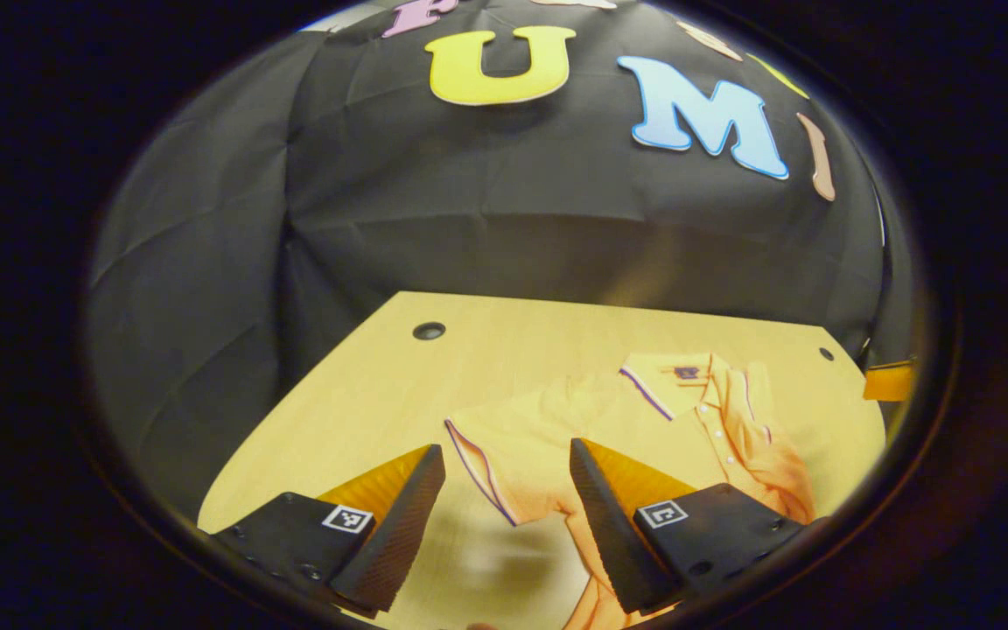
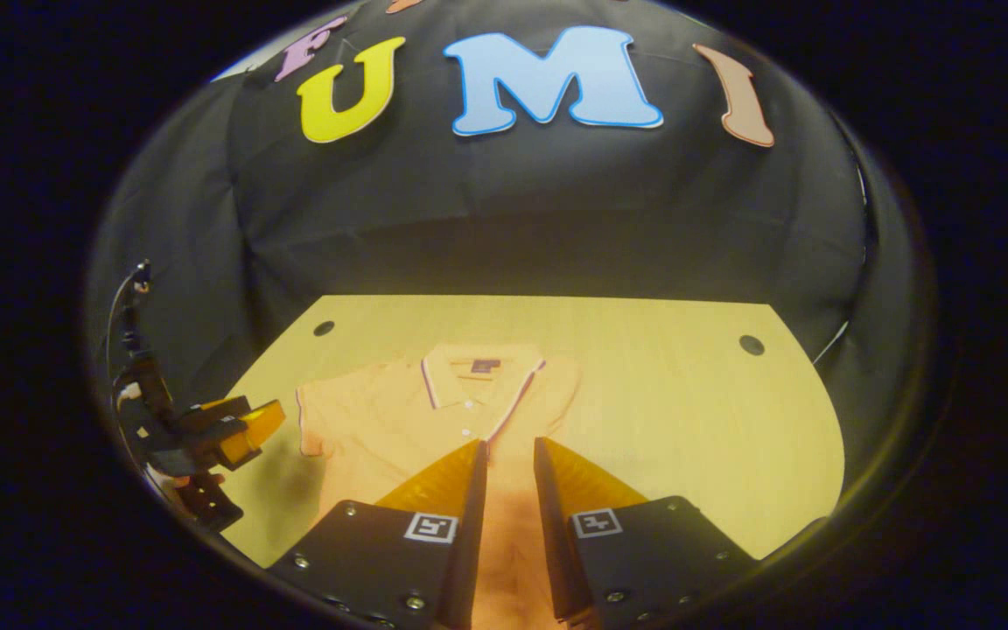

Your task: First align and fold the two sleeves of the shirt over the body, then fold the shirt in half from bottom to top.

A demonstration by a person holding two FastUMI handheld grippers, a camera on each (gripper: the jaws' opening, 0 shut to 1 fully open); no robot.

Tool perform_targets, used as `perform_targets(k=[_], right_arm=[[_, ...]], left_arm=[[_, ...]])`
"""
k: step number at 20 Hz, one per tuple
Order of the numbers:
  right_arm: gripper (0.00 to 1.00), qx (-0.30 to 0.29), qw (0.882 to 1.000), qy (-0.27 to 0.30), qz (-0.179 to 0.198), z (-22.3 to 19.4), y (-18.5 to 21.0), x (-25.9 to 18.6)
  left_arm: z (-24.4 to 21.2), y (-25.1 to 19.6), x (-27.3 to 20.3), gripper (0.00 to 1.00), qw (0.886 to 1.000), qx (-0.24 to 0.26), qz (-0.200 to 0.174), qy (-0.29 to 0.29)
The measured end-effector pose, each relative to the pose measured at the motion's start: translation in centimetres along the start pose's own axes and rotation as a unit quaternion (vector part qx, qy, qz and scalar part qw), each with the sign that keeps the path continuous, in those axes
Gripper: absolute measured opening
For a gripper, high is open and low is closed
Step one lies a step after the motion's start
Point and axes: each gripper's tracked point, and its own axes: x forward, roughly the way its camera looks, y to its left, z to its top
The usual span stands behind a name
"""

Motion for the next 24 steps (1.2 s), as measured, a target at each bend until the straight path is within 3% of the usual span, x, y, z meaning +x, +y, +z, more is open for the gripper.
perform_targets(k=[9, 18, 21, 22, 23, 24], right_arm=[[0.33, 0.017, 0.998, 0.02, -0.06, -1.7, -5.1, -3.0], [0.33, 0.018, 0.997, 0.025, -0.065, -2.0, -5.6, -3.1], [0.33, 0.016, 0.998, 0.027, -0.061, -2.2, -5.3, -2.9], [0.33, 0.016, 0.998, 0.027, -0.06, -2.2, -5.3, -2.8], [0.33, 0.015, 0.998, 0.026, -0.059, -2.2, -5.3, -2.9], [0.33, 0.014, 0.998, 0.026, -0.058, -2.3, -5.3, -2.8]], left_arm=[[-5.8, -0.4, 5.1, 0.96, 0.997, -0.007, 0.011, 0.073], [-7.1, -0.4, 5.6, 0.96, 0.996, -0.019, 0.037, 0.078], [-7.0, -0.7, 5.8, 0.67, 0.996, -0.022, 0.035, 0.075], [-7.0, -0.8, 5.8, 0.67, 0.996, -0.026, 0.034, 0.073], [-6.8, -0.7, 5.8, 0.38, 0.996, -0.027, 0.034, 0.072], [-6.9, -0.6, 6.0, 0.37, 0.996, -0.027, 0.035, 0.071]])
